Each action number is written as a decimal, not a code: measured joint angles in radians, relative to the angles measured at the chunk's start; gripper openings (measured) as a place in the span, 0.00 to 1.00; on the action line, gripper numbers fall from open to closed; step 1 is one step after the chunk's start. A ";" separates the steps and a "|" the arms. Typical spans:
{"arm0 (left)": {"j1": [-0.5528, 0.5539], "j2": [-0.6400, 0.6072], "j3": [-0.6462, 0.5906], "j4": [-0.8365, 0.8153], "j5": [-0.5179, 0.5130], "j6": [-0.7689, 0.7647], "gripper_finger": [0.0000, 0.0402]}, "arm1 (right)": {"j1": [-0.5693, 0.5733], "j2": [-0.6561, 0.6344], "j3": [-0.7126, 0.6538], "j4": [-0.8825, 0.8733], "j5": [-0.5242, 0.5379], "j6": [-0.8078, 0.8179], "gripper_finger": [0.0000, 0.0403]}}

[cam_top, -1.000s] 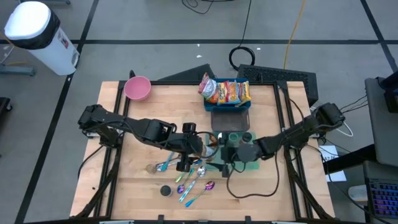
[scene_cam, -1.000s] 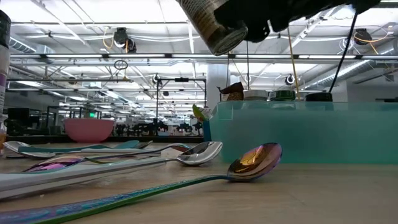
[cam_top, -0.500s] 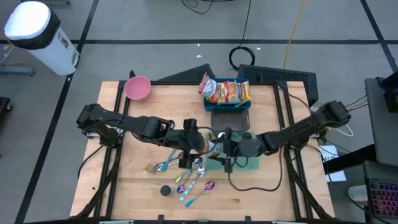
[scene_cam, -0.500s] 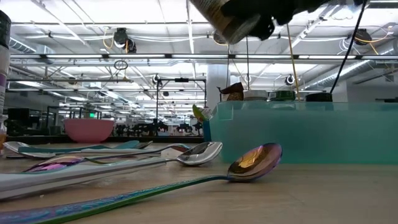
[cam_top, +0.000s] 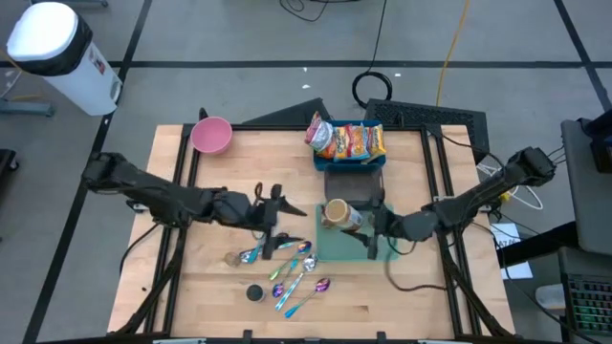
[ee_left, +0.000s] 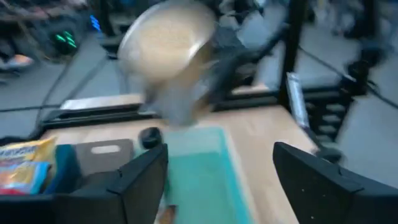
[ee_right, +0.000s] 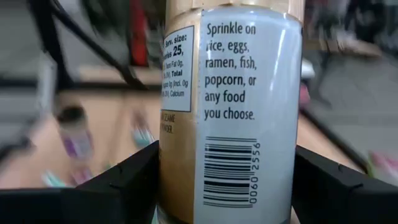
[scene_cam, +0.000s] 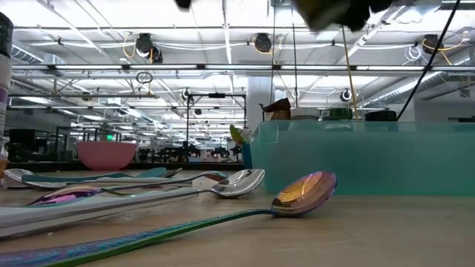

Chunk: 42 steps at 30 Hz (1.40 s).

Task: Pick & Place Food Item
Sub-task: Put the gold seasoning bottle into the green bin

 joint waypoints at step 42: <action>0.002 0.316 -0.020 0.395 0.038 -0.006 0.69 | -0.112 0.204 0.000 0.259 -0.288 -0.100 0.95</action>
